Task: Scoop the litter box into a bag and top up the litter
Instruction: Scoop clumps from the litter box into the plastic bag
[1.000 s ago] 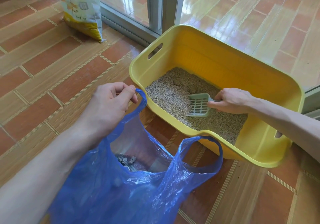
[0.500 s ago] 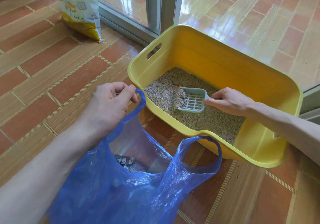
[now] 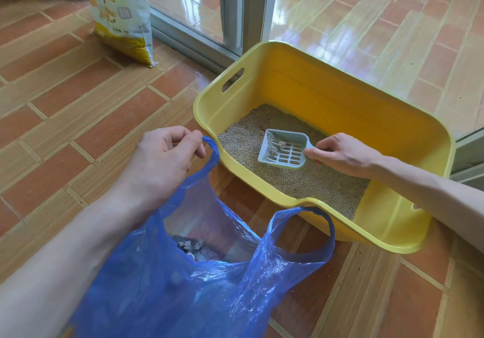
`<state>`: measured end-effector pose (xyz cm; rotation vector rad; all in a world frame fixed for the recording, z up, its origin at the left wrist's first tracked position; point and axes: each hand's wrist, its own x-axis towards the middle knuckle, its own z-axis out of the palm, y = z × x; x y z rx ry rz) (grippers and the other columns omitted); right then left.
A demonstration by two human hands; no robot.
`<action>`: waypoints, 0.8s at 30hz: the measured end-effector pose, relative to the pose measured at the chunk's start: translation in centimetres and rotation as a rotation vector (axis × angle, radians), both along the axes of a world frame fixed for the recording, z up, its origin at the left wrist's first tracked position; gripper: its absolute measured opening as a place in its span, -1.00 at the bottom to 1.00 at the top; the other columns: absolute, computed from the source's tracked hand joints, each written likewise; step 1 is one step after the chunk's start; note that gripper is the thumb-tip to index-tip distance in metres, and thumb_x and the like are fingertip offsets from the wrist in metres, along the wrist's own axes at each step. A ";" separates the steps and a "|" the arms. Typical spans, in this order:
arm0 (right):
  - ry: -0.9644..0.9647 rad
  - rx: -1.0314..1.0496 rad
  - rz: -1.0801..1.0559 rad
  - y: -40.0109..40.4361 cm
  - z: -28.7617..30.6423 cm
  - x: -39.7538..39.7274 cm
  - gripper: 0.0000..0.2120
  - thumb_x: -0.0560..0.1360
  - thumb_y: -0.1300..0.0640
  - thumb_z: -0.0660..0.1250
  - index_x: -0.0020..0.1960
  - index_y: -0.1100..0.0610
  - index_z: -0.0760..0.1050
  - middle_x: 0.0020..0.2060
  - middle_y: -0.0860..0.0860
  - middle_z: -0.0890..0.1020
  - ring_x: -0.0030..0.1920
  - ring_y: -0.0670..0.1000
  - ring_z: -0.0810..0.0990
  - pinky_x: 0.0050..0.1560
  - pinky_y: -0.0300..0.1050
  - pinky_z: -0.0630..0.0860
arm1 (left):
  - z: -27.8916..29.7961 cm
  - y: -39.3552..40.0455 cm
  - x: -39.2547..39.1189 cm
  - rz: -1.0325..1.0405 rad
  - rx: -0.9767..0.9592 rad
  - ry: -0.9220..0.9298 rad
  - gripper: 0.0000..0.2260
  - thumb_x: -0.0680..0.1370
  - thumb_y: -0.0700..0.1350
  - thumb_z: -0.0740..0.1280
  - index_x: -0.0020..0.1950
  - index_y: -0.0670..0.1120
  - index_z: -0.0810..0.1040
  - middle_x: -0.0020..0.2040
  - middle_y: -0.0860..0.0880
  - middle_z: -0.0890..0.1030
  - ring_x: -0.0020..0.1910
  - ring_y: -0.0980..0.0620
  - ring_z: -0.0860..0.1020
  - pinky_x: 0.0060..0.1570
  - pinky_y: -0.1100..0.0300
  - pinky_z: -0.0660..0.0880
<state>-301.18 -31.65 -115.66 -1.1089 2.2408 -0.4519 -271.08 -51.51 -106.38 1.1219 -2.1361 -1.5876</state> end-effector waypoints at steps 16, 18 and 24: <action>0.039 0.006 0.043 0.4 -0.1 0.2 -0.50 0.59 -0.25 0.23 -0.27 0.09 0.62 -0.53 -0.06 0.46 -0.56 -0.13 0.28 -0.51 -0.22 0.19 | 0.1 0.1 -0.1 -0.005 -0.003 -0.007 -0.65 0.67 0.00 0.26 -0.29 -0.07 0.54 -0.51 0.05 0.25 -0.54 0.06 0.16 -0.47 0.23 0.11; 0.040 0.008 0.033 0.5 0.1 0.2 -0.51 0.60 -0.25 0.24 -0.28 0.09 0.60 -0.55 -0.08 0.44 -0.56 -0.14 0.28 -0.50 -0.22 0.20 | 0.1 0.1 0.0 -0.003 -0.001 -0.003 -0.66 0.67 -0.01 0.26 -0.28 -0.08 0.55 -0.51 0.05 0.25 -0.55 0.06 0.16 -0.45 0.22 0.12; 0.002 0.011 0.023 0.4 0.3 0.3 -0.49 0.59 -0.26 0.23 -0.26 0.12 0.62 -0.51 -0.06 0.47 -0.56 -0.14 0.29 -0.49 -0.20 0.21 | 0.2 0.1 0.0 -0.006 0.009 0.005 -0.65 0.67 0.00 0.27 -0.28 -0.06 0.55 -0.50 0.03 0.25 -0.53 0.04 0.16 -0.43 0.21 0.12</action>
